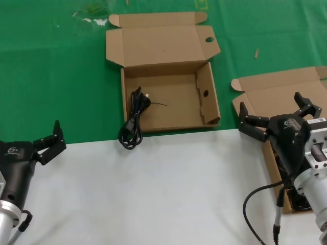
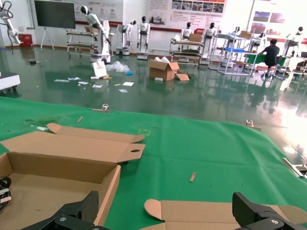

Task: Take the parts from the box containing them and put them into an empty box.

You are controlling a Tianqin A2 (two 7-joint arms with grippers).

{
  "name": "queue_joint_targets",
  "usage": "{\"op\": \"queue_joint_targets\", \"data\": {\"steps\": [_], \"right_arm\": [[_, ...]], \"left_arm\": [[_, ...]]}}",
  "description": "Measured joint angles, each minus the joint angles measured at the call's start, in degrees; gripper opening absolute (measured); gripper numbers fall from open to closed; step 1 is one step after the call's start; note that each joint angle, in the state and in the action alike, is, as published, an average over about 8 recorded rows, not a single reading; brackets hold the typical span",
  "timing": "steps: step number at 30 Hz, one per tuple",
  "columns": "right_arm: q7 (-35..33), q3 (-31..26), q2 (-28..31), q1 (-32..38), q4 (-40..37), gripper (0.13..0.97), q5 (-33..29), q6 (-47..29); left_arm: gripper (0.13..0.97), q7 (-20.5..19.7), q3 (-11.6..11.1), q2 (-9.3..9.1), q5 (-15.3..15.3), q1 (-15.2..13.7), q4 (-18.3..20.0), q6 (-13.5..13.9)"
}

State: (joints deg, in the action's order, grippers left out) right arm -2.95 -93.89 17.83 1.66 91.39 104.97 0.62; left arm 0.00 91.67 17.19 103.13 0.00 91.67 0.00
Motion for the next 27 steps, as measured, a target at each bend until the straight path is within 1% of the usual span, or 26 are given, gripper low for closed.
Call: {"op": "queue_joint_targets", "data": {"steps": [27], "right_arm": [[0.00,0.00,0.00,0.00,0.00,0.966,0.00,0.00]], "left_arm": [[0.966,0.00,0.00,0.00,0.00,0.00,0.00,0.00]]}}
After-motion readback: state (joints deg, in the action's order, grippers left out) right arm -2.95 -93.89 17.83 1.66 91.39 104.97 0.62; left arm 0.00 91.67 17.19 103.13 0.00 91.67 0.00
